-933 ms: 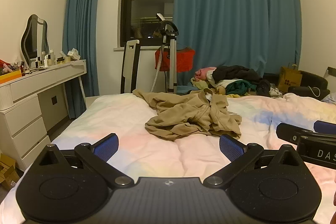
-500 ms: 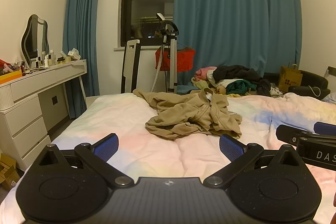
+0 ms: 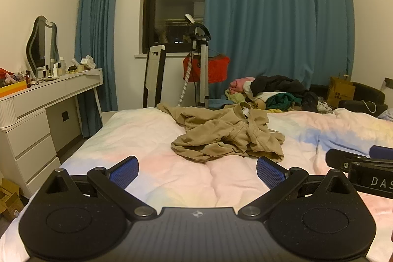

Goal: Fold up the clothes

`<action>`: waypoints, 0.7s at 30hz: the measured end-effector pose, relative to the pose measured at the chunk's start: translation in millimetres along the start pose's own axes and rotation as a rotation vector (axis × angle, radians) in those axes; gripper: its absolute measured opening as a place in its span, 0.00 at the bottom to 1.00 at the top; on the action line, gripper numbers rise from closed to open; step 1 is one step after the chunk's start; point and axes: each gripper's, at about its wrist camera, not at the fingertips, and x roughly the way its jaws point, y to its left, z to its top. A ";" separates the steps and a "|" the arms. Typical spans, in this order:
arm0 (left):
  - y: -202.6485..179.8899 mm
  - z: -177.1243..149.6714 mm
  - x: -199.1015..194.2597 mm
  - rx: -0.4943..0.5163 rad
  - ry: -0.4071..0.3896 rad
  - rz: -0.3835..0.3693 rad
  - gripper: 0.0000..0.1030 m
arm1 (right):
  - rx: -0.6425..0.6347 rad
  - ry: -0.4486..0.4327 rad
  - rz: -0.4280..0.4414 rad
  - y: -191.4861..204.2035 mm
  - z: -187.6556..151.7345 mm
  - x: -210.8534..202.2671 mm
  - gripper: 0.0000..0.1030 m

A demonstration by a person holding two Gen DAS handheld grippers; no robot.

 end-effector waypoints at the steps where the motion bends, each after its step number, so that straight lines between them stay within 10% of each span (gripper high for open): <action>1: 0.4 0.1 0.0 -0.003 -0.002 0.000 1.00 | 0.006 -0.002 -0.002 -0.9 0.9 -1.4 0.92; 21: -2.3 -6.0 5.5 0.013 0.026 0.012 1.00 | 0.048 -0.117 0.011 -2.7 14.9 -16.7 0.92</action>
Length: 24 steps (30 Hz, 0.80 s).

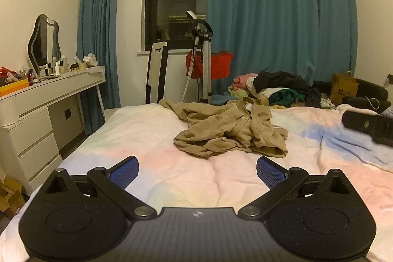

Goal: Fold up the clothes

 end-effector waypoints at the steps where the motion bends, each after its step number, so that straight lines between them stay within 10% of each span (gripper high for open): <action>1: -0.5 -0.5 1.5 0.002 0.002 0.004 1.00 | 0.001 -0.005 -0.005 -1.2 0.8 1.0 0.92; 24: -40.7 -16.0 105.0 0.142 0.171 -0.018 1.00 | 0.045 0.028 -0.016 -31.5 41.9 44.7 0.75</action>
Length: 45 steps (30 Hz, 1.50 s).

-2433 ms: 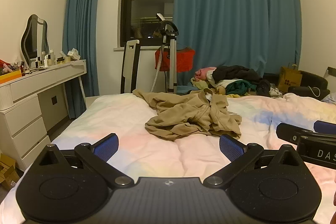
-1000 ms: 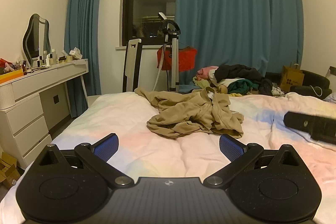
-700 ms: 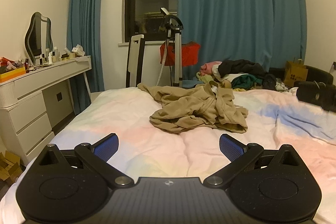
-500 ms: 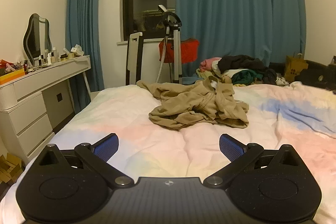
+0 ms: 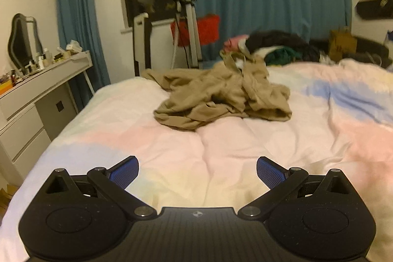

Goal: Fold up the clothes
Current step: 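Reach the left gripper into the crumpled beige T-shirt and grasp fabric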

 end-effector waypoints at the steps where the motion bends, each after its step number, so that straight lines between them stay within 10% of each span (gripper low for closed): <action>1: -2.2 3.4 12.6 0.008 0.010 0.003 1.00 | 0.015 0.006 -0.010 -4.8 -1.0 2.6 0.75; 11: -36.8 53.7 151.8 0.142 -0.026 0.079 0.86 | 0.137 0.132 -0.066 -50.1 -30.6 47.2 0.75; 18: -16.6 72.2 199.4 -0.012 -0.028 0.041 0.15 | 0.170 0.211 -0.060 -59.2 -54.6 93.5 0.75; 45: 140.4 27.9 -109.2 -0.325 -0.396 -0.210 0.09 | 0.004 0.160 0.045 8.3 -67.2 26.4 0.75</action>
